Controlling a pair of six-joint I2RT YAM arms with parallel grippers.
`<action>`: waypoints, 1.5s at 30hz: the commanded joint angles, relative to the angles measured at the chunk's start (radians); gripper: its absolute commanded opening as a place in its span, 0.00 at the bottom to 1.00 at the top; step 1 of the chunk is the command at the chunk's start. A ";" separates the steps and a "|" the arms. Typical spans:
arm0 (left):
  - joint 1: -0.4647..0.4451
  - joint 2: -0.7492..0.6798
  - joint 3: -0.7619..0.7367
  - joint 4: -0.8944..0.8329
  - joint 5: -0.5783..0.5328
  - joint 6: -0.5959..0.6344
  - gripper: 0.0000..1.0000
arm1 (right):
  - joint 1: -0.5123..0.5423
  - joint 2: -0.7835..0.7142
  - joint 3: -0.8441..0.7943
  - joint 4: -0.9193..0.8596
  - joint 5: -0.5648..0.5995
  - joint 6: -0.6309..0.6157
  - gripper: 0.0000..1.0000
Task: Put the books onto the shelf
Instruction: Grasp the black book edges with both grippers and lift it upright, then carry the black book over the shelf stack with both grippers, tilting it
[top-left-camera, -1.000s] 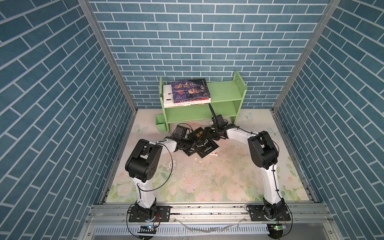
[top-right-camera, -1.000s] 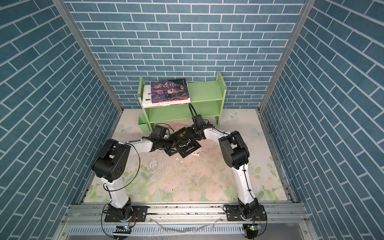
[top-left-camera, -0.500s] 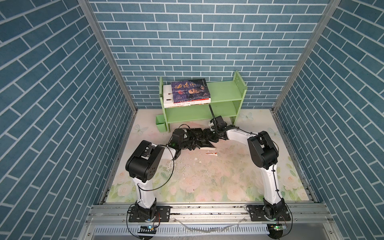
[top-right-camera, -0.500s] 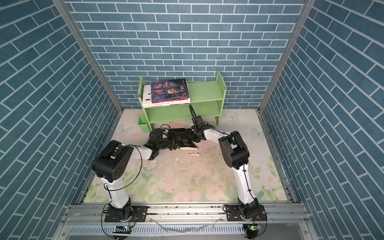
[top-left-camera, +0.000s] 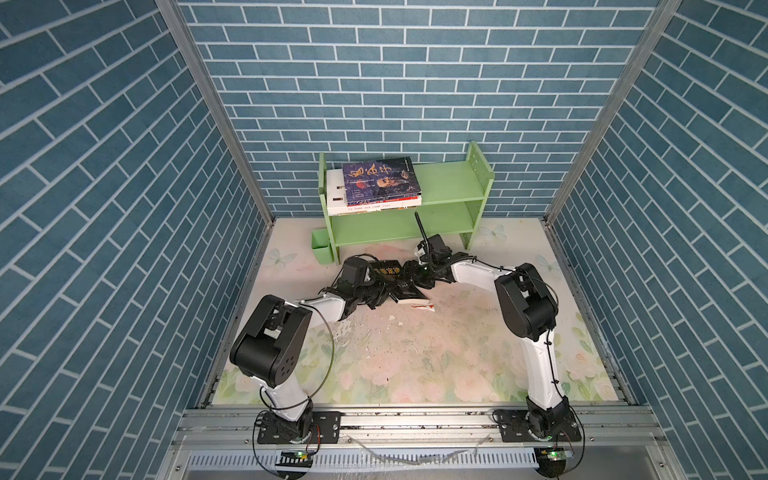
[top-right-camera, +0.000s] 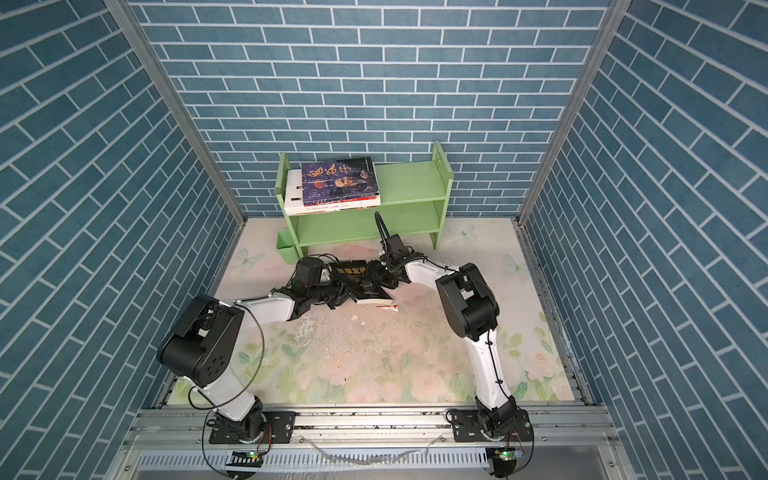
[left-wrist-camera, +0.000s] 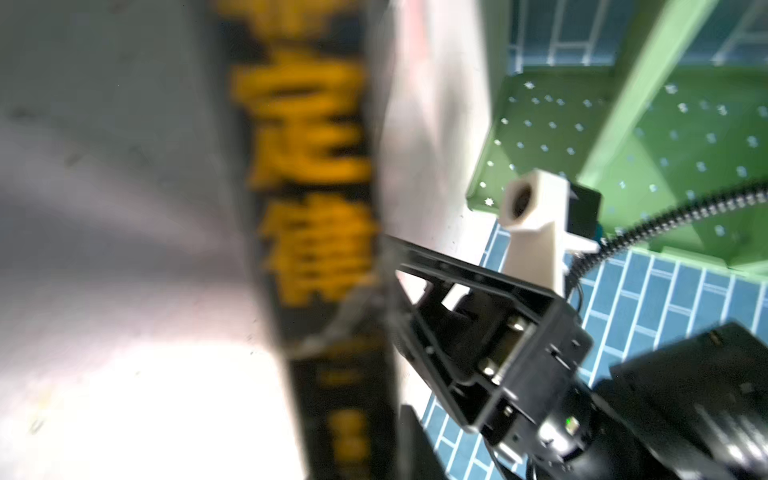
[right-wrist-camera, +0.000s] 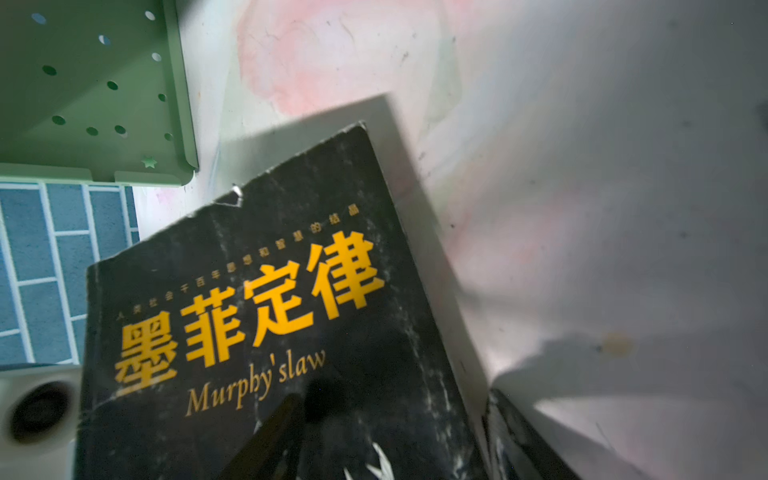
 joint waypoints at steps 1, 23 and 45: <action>-0.009 -0.019 0.037 -0.075 0.014 0.058 0.09 | 0.007 -0.061 -0.029 -0.026 0.007 0.055 0.69; -0.024 -0.333 0.772 -0.671 0.379 0.736 0.01 | -0.149 -0.814 -0.078 0.170 0.267 0.160 0.99; 0.021 -0.041 1.093 -0.097 -0.090 0.231 0.03 | -0.083 -0.606 -0.047 0.733 -0.003 0.407 0.97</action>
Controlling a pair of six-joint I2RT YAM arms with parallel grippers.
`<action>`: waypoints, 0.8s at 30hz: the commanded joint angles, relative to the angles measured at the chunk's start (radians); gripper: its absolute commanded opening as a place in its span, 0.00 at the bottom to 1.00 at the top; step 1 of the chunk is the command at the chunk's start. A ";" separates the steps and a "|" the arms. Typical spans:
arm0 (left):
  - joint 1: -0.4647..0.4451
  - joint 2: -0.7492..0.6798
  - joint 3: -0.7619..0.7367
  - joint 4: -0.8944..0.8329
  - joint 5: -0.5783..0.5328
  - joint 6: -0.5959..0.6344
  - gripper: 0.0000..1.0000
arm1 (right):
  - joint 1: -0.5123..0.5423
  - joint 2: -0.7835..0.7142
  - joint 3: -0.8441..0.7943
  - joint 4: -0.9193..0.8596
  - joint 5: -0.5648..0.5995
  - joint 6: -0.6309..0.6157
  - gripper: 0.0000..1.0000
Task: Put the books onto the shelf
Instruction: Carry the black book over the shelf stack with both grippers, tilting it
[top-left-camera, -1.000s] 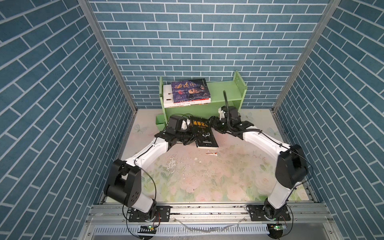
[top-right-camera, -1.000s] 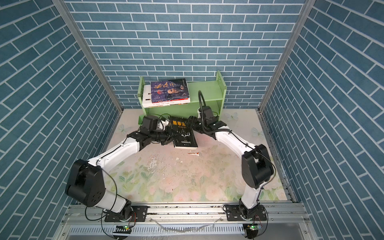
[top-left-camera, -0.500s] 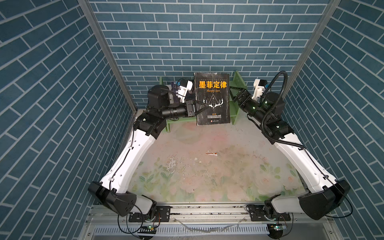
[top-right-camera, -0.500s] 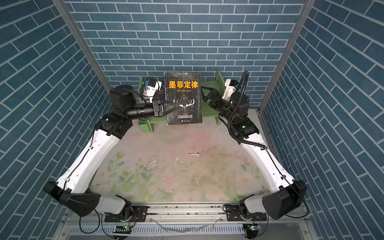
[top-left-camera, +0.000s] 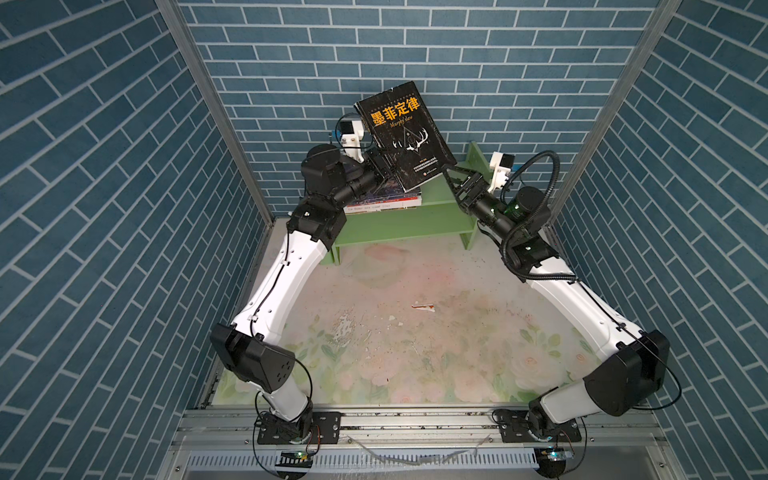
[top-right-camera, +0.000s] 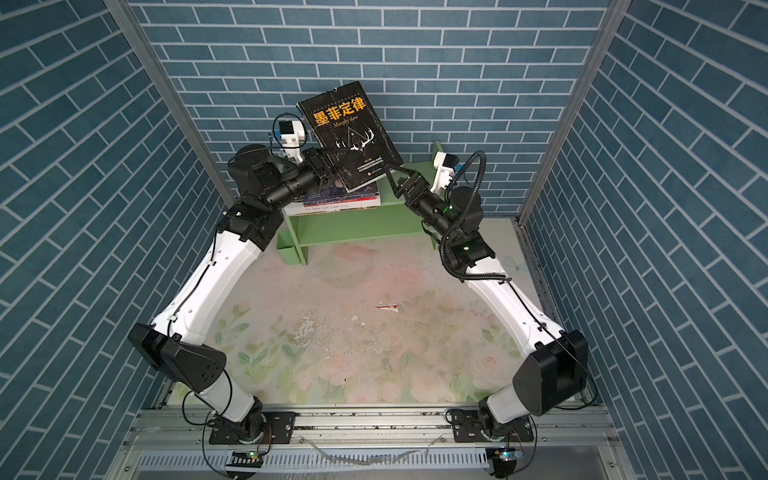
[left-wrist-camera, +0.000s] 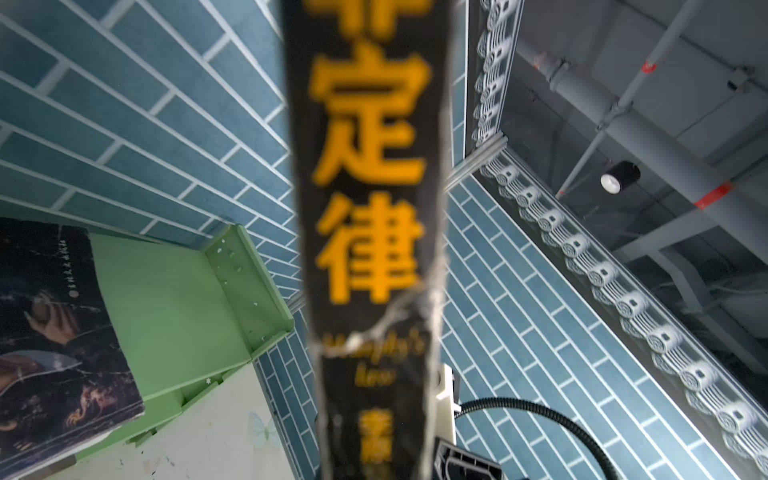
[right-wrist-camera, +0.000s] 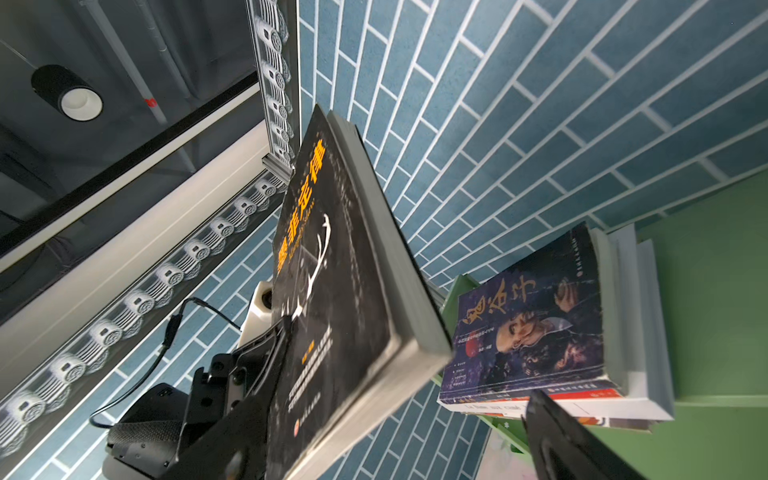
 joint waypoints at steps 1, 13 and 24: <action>0.002 -0.013 -0.013 0.182 -0.087 -0.051 0.03 | 0.029 0.065 0.061 0.093 -0.051 0.079 0.97; -0.015 -0.083 -0.154 0.237 -0.159 -0.095 0.08 | 0.051 0.215 0.211 0.202 -0.078 0.188 0.95; -0.030 -0.086 -0.171 0.273 -0.155 -0.099 0.09 | 0.065 0.290 0.253 0.212 -0.090 0.298 0.42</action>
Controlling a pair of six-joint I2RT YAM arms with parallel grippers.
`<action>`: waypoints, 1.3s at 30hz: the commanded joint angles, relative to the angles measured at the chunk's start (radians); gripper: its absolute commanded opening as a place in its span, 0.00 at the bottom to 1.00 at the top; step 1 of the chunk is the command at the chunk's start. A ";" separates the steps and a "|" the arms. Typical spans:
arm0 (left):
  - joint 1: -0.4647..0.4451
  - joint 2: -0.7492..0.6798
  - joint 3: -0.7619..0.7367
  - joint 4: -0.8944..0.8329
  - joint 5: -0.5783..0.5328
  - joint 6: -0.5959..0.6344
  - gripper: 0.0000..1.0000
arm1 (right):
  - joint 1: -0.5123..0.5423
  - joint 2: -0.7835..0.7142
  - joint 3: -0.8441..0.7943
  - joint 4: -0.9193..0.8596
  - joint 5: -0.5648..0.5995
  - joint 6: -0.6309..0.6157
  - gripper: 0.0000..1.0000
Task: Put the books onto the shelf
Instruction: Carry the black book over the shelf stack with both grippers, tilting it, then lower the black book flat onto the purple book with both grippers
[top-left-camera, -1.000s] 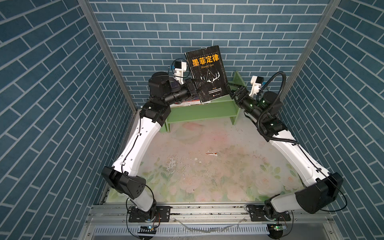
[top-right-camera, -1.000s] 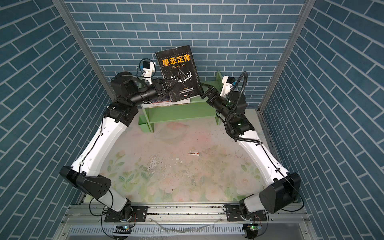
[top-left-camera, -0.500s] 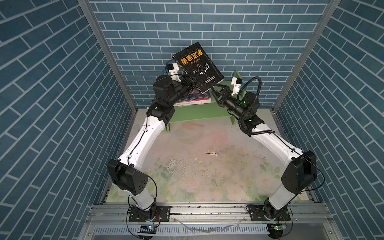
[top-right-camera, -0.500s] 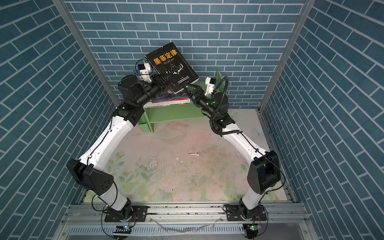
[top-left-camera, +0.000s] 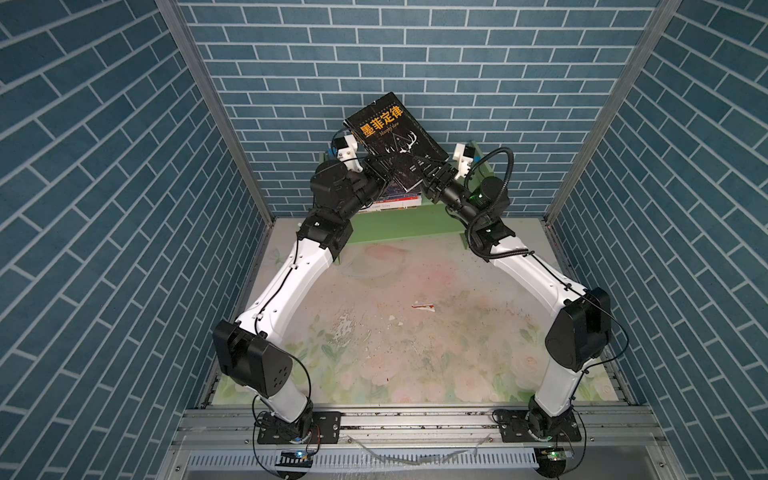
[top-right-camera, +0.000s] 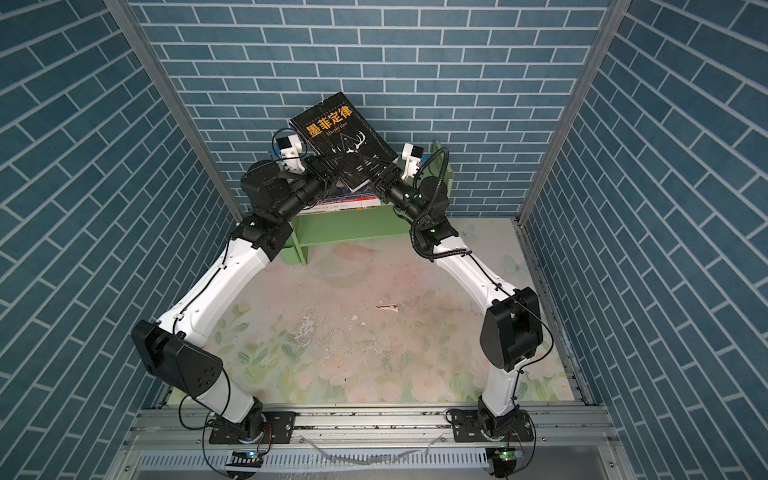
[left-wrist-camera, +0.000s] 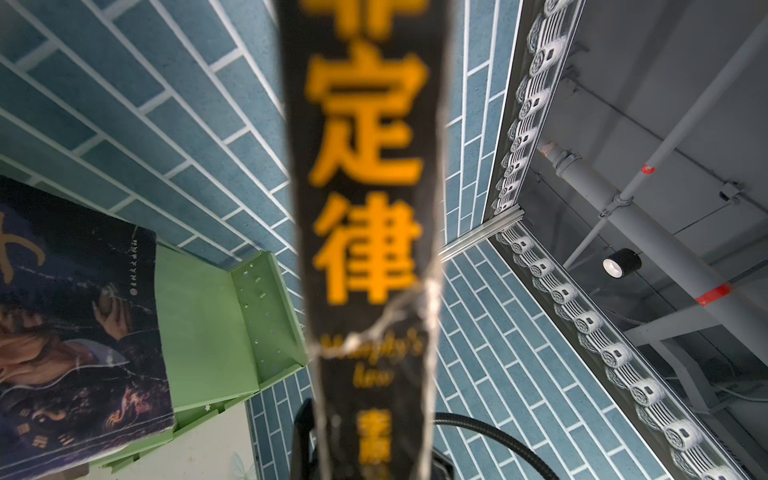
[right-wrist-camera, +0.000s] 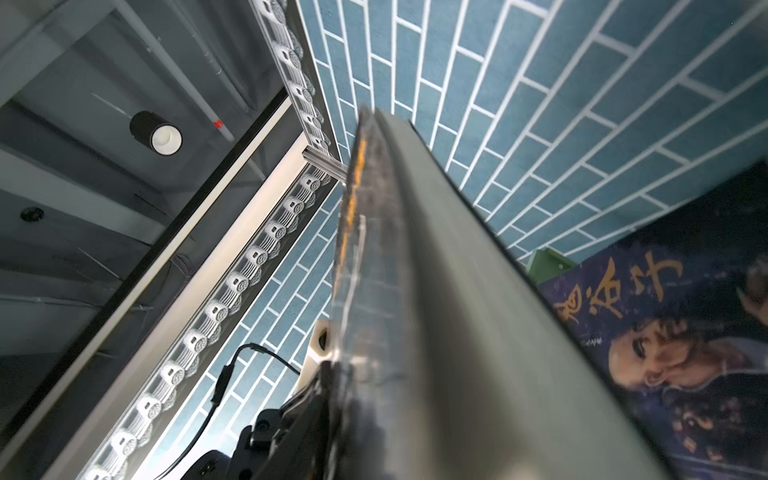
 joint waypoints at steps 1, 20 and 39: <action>-0.006 -0.045 0.009 0.112 0.023 0.015 0.12 | 0.004 -0.011 0.002 0.023 -0.020 0.040 0.36; 0.279 -0.148 -0.169 -0.069 0.394 -0.027 0.91 | -0.175 -0.128 -0.009 -0.073 -0.398 0.079 0.17; 0.319 -0.053 -0.059 -0.179 0.733 -0.017 0.91 | -0.204 -0.191 -0.067 -0.206 -0.610 0.073 0.16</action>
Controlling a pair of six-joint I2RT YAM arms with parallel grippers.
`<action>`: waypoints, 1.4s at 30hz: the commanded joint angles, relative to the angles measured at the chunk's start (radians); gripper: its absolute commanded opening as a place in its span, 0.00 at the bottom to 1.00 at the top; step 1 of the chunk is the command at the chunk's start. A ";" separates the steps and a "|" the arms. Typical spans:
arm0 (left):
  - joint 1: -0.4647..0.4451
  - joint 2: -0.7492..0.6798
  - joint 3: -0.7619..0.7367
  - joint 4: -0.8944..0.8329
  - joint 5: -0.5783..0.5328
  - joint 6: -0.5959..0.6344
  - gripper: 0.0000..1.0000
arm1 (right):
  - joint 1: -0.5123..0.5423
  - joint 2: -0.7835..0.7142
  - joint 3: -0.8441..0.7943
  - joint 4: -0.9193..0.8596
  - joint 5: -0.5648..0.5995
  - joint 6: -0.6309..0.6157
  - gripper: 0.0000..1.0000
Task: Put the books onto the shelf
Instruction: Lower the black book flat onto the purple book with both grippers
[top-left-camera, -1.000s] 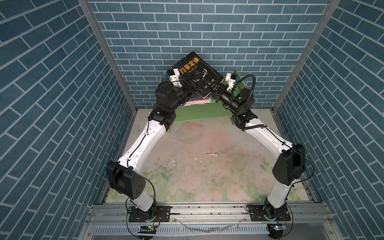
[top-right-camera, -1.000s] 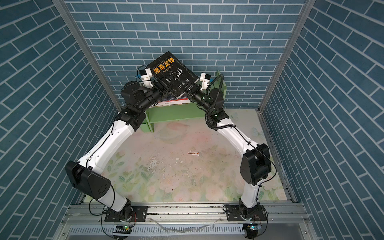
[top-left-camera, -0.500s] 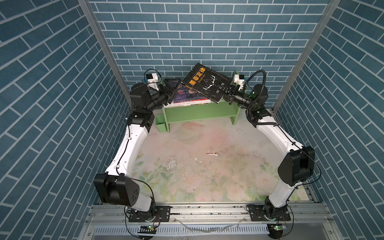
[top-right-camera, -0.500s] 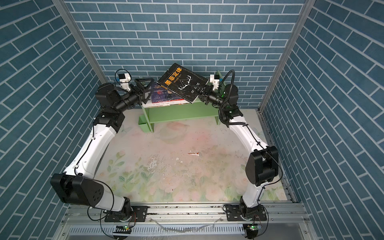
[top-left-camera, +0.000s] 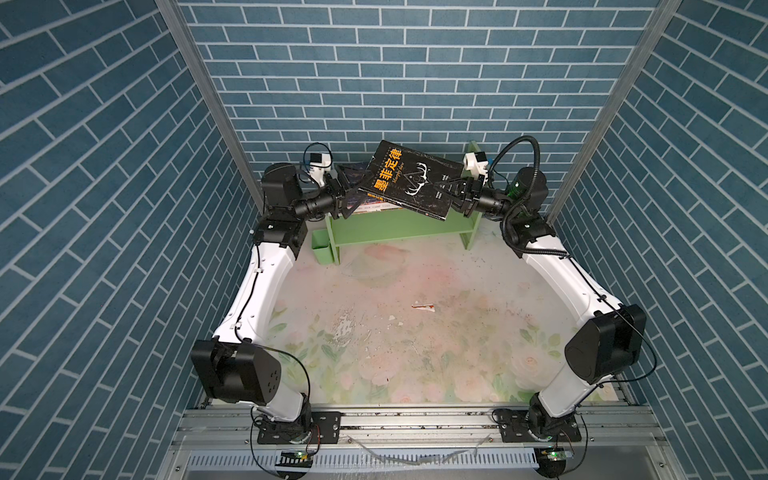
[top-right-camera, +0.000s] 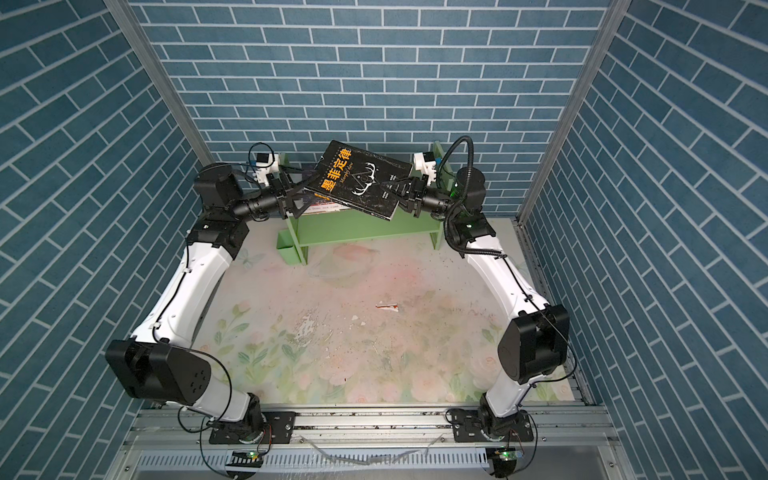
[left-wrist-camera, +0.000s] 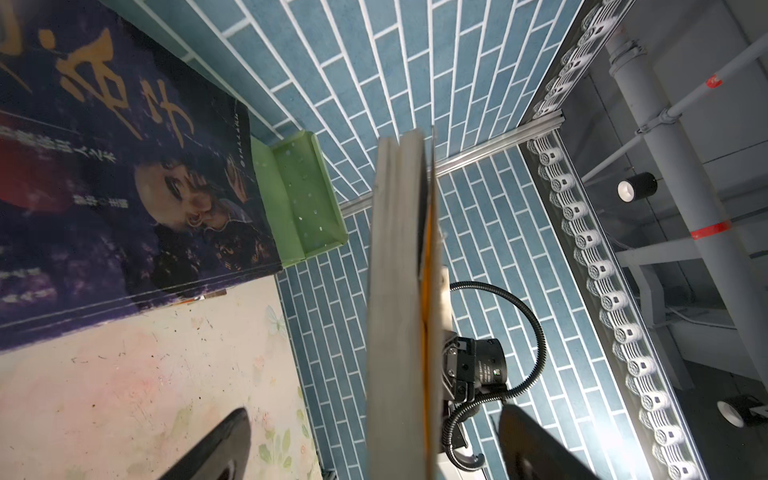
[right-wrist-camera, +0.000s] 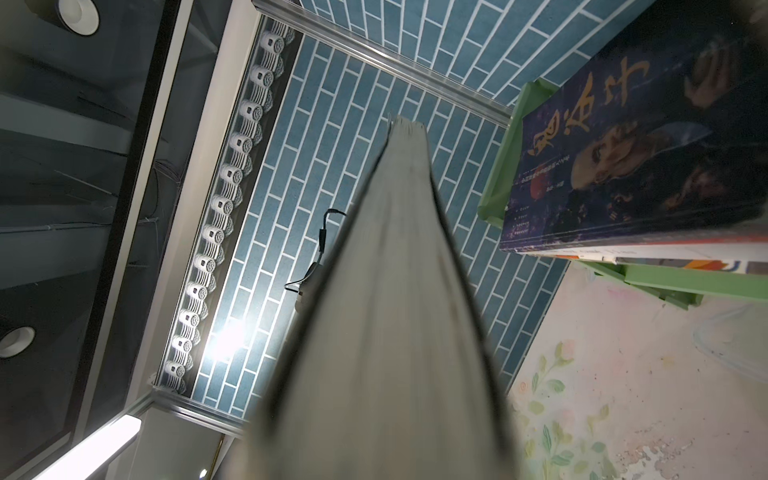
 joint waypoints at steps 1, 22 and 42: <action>0.002 0.035 0.043 0.030 0.089 -0.009 0.88 | -0.001 -0.051 -0.002 0.039 -0.033 0.018 0.16; 0.000 0.064 0.097 -0.098 0.060 0.125 0.18 | 0.008 0.011 0.036 -0.013 -0.044 0.021 0.23; 0.034 0.039 0.102 0.070 -0.329 0.056 0.04 | 0.006 -0.014 -0.038 -0.038 0.280 -0.082 0.77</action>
